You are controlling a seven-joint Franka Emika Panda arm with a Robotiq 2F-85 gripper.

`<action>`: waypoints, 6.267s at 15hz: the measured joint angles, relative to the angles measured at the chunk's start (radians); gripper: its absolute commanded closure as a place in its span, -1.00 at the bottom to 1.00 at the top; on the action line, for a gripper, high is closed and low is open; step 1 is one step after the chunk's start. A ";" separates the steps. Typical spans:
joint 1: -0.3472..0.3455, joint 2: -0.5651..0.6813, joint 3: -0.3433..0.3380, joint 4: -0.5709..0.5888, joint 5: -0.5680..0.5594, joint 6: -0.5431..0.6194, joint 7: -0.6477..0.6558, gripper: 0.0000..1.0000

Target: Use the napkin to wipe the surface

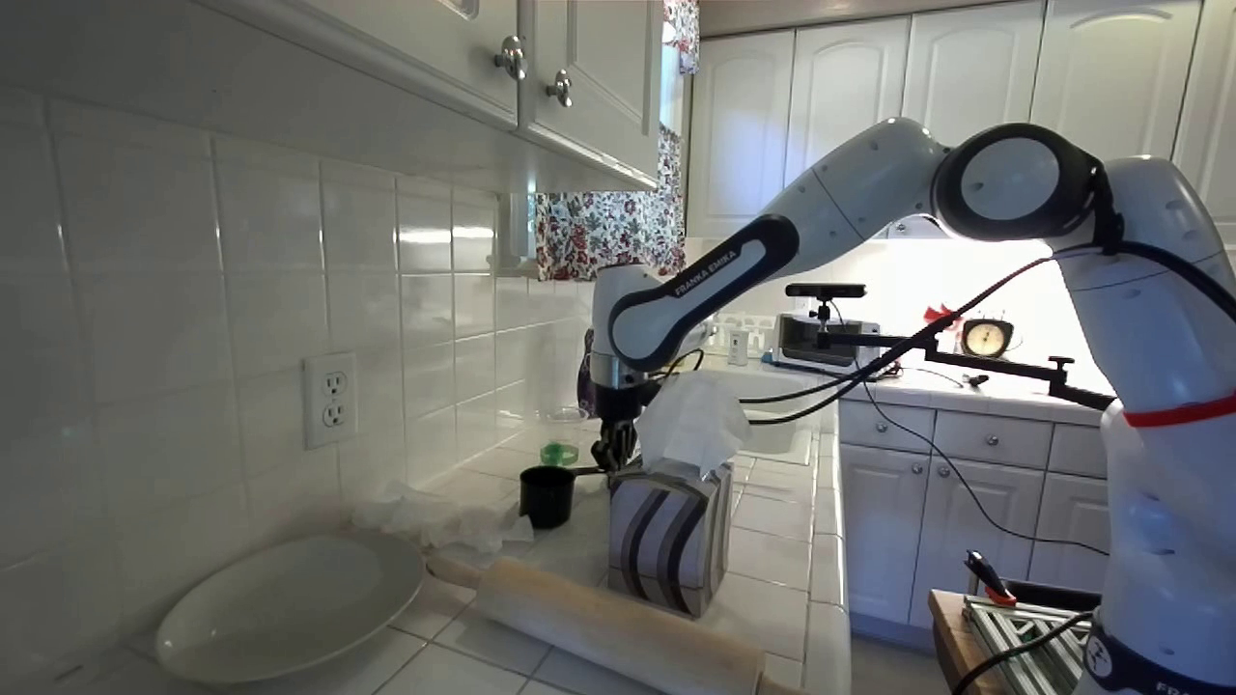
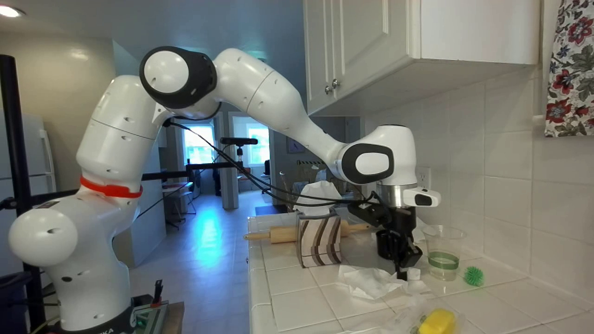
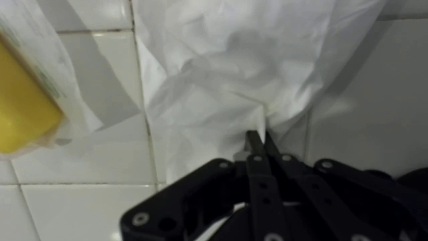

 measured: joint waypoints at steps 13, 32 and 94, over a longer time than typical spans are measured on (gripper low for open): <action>-0.007 -0.008 -0.031 0.004 -0.019 -0.069 -0.055 0.99; 0.001 0.005 0.018 0.036 0.030 -0.135 -0.050 0.99; 0.038 0.025 -0.028 0.042 -0.020 -0.054 -0.013 0.93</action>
